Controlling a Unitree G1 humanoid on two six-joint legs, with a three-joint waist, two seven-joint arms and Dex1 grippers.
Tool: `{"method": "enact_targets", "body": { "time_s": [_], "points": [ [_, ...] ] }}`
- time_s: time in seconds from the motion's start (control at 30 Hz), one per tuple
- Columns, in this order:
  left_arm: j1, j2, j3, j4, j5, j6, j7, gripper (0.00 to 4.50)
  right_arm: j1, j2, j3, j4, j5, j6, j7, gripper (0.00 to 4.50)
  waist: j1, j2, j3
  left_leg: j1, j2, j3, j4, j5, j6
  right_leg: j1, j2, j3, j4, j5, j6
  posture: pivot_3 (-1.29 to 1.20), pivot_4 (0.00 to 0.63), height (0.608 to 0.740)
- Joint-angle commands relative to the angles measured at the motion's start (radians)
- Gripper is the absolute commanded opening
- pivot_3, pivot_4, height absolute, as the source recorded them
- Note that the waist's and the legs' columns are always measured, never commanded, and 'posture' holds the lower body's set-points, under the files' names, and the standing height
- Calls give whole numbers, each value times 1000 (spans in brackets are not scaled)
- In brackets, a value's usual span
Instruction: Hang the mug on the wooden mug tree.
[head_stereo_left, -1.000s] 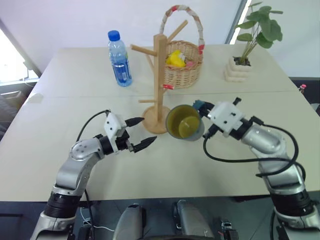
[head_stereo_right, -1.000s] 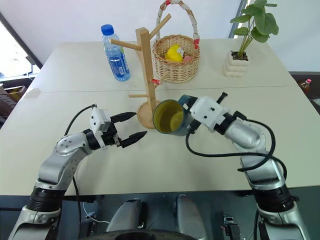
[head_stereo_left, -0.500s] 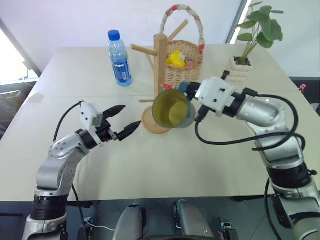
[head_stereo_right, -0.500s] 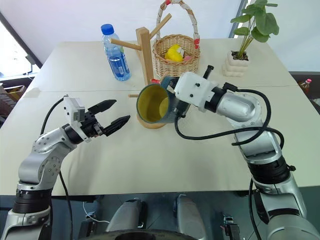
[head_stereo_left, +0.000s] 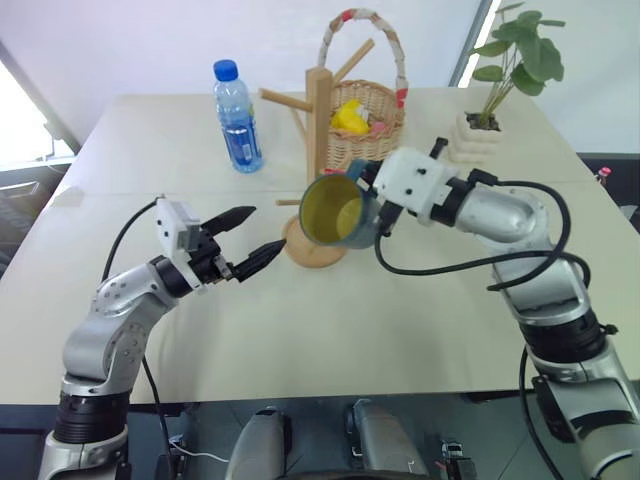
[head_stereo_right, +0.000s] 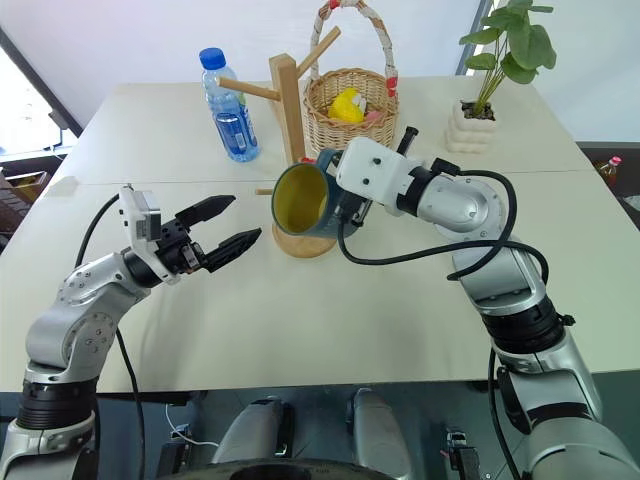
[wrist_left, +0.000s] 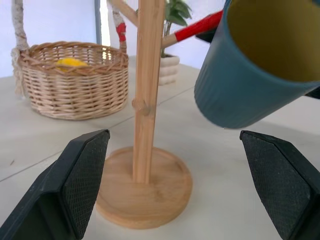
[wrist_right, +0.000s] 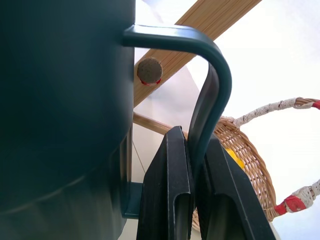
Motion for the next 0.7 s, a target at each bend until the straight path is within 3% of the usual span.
{"method": "enact_targets", "body": {
  "time_s": [0.03,0.7],
  "points": [
    [-17,16,17,-47,-30,10,-7,4500,-31,4,-5,-16,-20,7,-8,18,0,0,0,0,0,0,0,0,0,0,0,0,0,0,0,0,150,740],
    [-41,14,7,-62,-42,14,6,4500,-102,68,74,69,-112,49,-13,18,-1,0,0,0,0,0,0,0,0,-1,0,0,0,0,0,0,150,740]
  ]
}}
